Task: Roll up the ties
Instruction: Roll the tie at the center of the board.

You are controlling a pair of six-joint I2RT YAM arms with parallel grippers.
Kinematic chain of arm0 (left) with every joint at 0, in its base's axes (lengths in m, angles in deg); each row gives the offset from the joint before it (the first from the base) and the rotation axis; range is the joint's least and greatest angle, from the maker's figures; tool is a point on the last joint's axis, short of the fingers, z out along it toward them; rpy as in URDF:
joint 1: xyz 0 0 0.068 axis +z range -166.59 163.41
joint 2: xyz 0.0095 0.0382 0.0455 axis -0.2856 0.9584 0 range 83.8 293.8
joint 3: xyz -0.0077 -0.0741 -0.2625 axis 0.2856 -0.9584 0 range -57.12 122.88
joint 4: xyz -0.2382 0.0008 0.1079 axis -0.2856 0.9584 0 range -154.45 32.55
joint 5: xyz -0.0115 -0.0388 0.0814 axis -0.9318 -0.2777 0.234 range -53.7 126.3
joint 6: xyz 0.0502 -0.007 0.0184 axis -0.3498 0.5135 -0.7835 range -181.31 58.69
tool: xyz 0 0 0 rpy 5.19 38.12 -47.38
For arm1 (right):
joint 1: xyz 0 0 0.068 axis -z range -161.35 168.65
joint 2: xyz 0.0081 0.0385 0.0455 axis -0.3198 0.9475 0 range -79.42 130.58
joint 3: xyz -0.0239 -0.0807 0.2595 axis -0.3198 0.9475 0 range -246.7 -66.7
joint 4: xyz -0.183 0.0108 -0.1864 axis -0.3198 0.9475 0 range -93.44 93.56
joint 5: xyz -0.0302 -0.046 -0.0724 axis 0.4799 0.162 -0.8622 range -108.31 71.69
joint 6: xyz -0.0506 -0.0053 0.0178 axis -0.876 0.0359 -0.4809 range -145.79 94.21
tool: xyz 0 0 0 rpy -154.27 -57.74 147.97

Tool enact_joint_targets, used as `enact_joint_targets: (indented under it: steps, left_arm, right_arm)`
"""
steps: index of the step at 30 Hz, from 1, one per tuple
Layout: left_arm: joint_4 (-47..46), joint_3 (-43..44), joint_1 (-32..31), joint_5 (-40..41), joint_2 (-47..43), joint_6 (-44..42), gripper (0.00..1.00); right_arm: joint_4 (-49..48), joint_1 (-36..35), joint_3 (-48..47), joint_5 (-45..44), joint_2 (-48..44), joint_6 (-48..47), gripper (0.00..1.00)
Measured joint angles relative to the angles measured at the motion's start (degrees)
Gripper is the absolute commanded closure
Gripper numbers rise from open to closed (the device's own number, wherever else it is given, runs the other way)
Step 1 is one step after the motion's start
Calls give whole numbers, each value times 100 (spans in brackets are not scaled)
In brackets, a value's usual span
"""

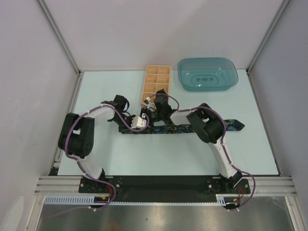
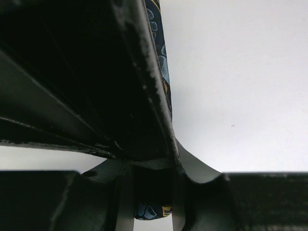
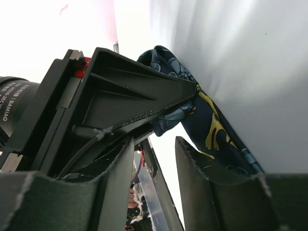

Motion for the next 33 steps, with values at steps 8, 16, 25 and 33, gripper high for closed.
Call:
enact_joint_targets:
  steps: [8, 16, 25, 33]
  left_arm:
    - [-42, -37, 0, 4, -31, 0, 68]
    - [-48, -44, 0, 7, -39, -2, 68]
    - [-85, -79, 0, 28, -70, -15, 68]
    - [-177, -114, 7, 48, -101, 2, 48]
  right_arm:
    - [-13, -52, -24, -177, 162, 39, 66]
    - [-9, -74, -103, -227, 223, 46, 67]
    - [15, -74, -155, -245, 256, 61, 74]
    - [114, -85, -254, -308, 256, -131, 100]
